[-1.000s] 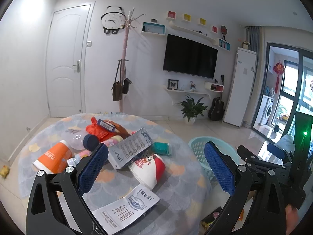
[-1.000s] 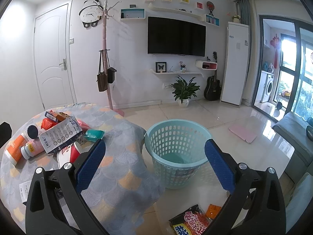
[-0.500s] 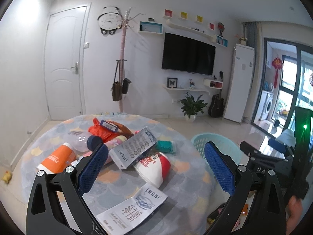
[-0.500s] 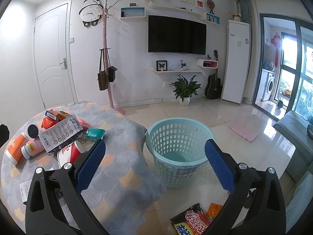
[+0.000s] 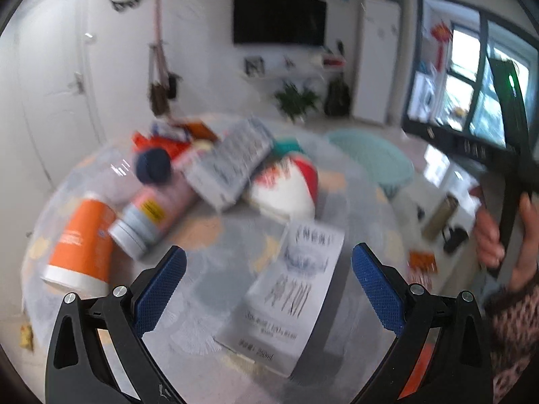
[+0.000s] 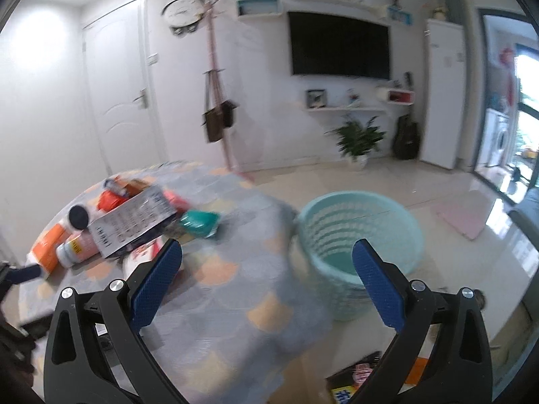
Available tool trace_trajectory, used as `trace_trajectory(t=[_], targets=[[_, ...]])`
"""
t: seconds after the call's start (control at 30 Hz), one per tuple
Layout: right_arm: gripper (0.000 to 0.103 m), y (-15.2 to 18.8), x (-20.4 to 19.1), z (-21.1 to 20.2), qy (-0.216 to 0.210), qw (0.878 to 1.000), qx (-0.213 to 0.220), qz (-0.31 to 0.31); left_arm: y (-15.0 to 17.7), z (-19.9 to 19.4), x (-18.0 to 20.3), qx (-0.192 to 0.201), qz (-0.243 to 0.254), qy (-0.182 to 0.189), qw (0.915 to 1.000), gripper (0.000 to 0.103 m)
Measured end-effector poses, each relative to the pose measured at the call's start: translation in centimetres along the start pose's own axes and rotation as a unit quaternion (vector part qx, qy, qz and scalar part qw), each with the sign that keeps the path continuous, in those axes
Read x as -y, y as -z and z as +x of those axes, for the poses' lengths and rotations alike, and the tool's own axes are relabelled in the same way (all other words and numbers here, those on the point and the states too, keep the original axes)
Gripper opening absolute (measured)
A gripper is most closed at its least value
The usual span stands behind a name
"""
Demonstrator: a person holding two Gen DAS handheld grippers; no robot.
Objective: Collect trash
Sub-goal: 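Grasp the white milk carton with the left tool while the right tool reaches the red-white cup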
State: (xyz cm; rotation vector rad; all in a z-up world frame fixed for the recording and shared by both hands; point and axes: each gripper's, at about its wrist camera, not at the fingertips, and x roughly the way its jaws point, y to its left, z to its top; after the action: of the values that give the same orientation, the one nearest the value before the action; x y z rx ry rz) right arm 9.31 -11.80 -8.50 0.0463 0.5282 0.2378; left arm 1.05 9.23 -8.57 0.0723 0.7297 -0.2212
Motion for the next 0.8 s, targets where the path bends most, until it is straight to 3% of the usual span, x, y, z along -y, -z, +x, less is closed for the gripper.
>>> trace_trajectory(t=[0.13,0.3,0.37,0.47,0.7,0.8], targets=[[0.097,0.6,-2.4,1.7,-0.024,0.999,-0.019,-0.027,0.6,2.2,-0.3,-0.041,0.01,0.025,0.9988,0.094],[0.097,1.4,-4.6,3.2,-0.051,0.997,-0.041,-0.05,0.6,3.8,0.2,-0.063,0.009,0.04,0.9972,0.088],[0.097,1.6,-5.2,3.9,-0.059,0.996,-0.051,-0.054,0.7,4.3,0.5,-0.067,0.008,0.038,0.997,0.076],[0.097,1.7,-5.8,4.9,-0.069,0.994,-0.062,-0.058,1.2,4.8,0.4,-0.076,-0.018,0.027,0.9965,0.058],[0.096,2.3,-7.9,7.6,-0.109,0.988,-0.095,-0.061,2.9,1.6,-2.0,-0.039,-0.132,0.002,0.9905,0.052],[0.097,2.5,-9.3,8.7,-0.112,0.985,-0.106,-0.077,2.8,-0.1,-3.5,-0.022,-0.169,-0.034,0.9848,0.051]])
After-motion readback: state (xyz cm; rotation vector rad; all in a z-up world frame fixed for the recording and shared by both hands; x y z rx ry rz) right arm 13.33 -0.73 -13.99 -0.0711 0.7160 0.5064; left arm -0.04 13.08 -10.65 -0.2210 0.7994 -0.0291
